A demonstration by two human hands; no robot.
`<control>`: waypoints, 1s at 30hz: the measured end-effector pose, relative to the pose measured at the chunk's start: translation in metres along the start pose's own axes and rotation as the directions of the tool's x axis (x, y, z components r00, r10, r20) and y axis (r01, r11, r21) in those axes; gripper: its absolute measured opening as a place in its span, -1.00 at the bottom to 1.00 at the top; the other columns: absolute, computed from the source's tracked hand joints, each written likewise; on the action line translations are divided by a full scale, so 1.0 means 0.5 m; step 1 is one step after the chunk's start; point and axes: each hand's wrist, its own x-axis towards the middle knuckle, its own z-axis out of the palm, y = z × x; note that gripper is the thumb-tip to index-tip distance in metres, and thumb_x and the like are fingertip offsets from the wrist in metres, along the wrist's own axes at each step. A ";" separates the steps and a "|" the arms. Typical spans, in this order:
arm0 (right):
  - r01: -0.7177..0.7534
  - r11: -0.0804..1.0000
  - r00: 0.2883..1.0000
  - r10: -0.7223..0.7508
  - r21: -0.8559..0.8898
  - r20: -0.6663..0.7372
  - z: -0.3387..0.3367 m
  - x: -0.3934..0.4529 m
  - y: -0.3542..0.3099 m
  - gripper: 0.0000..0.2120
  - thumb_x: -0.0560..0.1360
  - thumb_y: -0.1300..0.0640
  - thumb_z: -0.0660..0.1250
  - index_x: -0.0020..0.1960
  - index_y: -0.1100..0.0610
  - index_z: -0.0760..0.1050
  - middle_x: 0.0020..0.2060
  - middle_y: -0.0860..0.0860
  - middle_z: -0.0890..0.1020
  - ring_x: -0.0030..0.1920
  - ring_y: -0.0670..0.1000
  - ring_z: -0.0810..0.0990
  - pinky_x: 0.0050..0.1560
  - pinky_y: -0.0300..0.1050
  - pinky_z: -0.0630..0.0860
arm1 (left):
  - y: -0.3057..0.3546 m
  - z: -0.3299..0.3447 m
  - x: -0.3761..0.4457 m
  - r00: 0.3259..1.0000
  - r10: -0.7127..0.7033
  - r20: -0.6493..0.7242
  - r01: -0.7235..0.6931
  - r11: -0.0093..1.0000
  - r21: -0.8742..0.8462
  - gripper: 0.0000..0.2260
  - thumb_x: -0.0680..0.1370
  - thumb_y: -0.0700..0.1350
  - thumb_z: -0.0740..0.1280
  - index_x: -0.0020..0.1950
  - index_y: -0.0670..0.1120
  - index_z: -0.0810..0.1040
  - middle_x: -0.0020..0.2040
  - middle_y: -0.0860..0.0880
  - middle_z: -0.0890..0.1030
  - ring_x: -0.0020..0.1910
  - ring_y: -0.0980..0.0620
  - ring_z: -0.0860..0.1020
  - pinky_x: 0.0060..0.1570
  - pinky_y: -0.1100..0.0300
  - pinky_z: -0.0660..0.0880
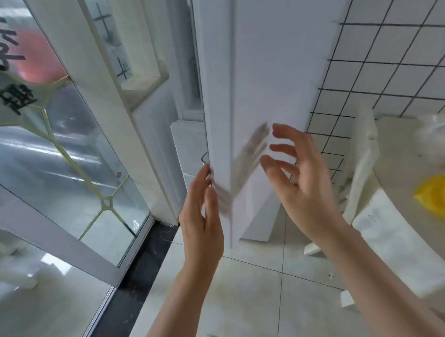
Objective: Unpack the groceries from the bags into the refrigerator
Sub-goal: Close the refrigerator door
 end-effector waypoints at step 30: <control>0.582 0.384 0.761 -0.567 -0.717 0.314 0.376 0.497 0.222 -0.47 0.53 0.09 0.30 0.48 0.00 0.29 0.49 0.10 0.18 0.52 0.12 0.13 0.43 0.39 0.00 | -0.212 -0.068 0.619 0.952 -0.110 -0.284 0.099 0.994 -0.053 -0.72 0.69 -0.12 0.06 -0.22 0.03 0.31 -0.37 0.18 0.33 -0.36 0.17 0.28 -0.32 0.32 0.27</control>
